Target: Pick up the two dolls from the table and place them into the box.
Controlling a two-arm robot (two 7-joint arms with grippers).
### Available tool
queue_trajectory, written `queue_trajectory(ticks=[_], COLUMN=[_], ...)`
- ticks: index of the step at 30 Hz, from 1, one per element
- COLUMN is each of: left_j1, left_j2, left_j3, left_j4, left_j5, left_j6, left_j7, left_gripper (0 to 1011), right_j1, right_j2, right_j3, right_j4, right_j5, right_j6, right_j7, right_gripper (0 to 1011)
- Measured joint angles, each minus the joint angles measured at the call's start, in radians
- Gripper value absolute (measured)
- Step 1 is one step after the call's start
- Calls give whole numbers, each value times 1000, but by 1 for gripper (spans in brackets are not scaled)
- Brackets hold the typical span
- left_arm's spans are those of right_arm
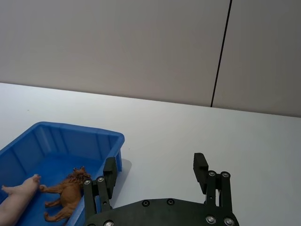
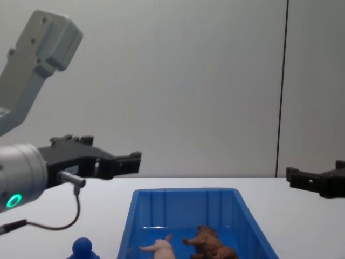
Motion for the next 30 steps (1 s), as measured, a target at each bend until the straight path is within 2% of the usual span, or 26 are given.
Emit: queue_trajectory(ticks=[14,30], left_j1=[21,14], left_j2=[33,29], left_j3=[-28,-34], left_j4=[8,84], left_j5=[-68,-76], left_j6=[122,191], left_j7=[-10,-51], left_gripper=[1001,1001], right_j1=[-3,-4], right_j2=[1,2], right_j3=[2,2], right_j4=[-2,-3], right_j5=[1,1], right_j6=[-2,-3], right_j7=[-6,-8], right_gripper=[1001,1001])
